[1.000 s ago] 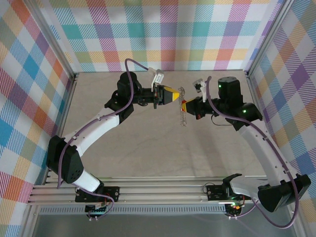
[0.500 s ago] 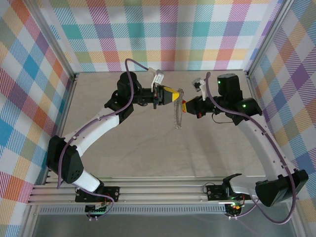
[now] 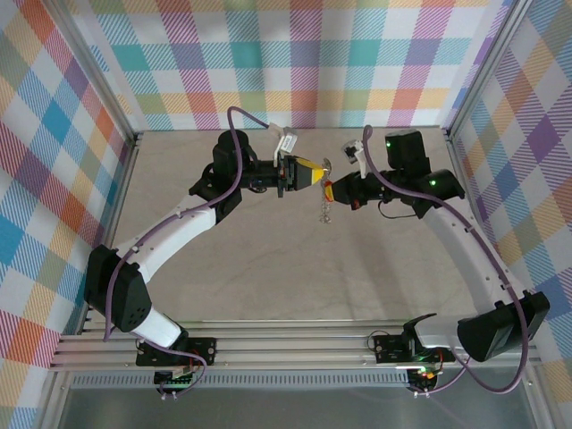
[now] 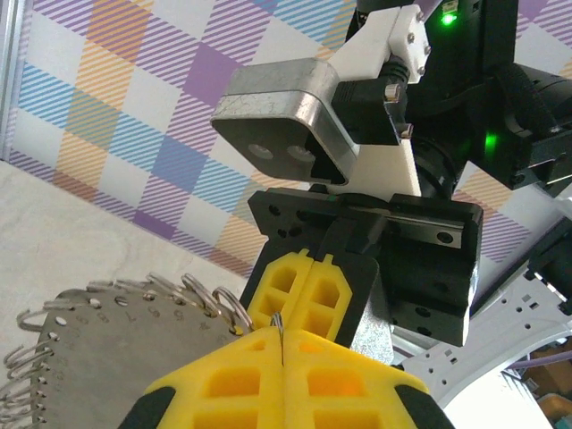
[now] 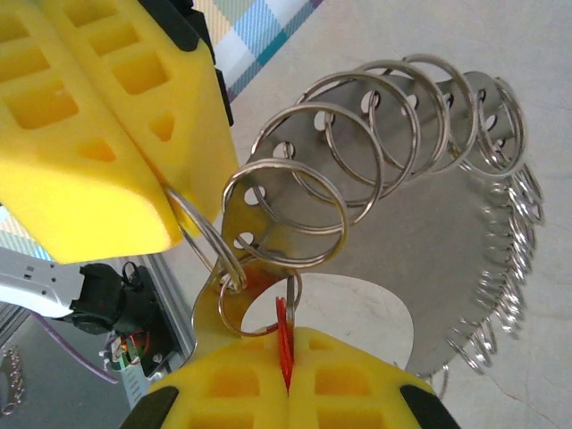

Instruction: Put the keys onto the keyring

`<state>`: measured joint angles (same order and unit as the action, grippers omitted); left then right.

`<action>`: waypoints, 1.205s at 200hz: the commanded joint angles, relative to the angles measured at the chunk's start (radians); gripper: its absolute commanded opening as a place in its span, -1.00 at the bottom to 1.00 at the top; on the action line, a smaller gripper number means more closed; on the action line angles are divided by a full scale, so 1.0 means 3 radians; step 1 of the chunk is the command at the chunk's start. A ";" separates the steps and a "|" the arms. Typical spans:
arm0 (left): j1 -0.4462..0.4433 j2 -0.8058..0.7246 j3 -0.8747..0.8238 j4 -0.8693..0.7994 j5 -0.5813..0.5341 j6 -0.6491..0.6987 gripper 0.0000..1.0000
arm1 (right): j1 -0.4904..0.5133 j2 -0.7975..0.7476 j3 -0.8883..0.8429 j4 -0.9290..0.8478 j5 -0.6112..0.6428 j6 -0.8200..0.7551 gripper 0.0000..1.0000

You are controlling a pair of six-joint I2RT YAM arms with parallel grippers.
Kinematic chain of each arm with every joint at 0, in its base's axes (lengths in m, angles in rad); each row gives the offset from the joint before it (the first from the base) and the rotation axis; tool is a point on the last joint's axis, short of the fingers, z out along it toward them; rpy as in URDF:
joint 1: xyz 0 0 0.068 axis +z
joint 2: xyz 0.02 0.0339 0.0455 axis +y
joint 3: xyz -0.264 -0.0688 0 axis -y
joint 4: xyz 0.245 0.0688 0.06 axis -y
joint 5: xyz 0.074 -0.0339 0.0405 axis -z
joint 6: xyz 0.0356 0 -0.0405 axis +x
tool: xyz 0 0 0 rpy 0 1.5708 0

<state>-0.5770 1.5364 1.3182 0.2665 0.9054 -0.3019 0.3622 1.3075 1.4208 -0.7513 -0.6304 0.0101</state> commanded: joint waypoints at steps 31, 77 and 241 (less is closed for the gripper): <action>0.0026 0.0038 0.0039 0.0039 0.0081 0.0057 -1.00 | 0.0050 0.0047 0.0354 -0.0441 0.0609 -0.0112 -1.00; 0.0027 0.0064 0.0055 -0.0018 0.0065 0.0102 -1.00 | 0.0061 0.0029 0.0484 -0.0656 0.0889 -0.0211 -1.00; 0.0026 0.0154 0.0299 -0.0088 0.0054 -0.0049 -1.00 | 0.0275 0.0163 0.0531 -0.0329 0.0699 0.0164 -1.00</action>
<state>-0.5735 1.5684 1.3373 0.2298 0.8986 -0.3008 0.4389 1.3499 1.5723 -0.8642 -0.3935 0.0467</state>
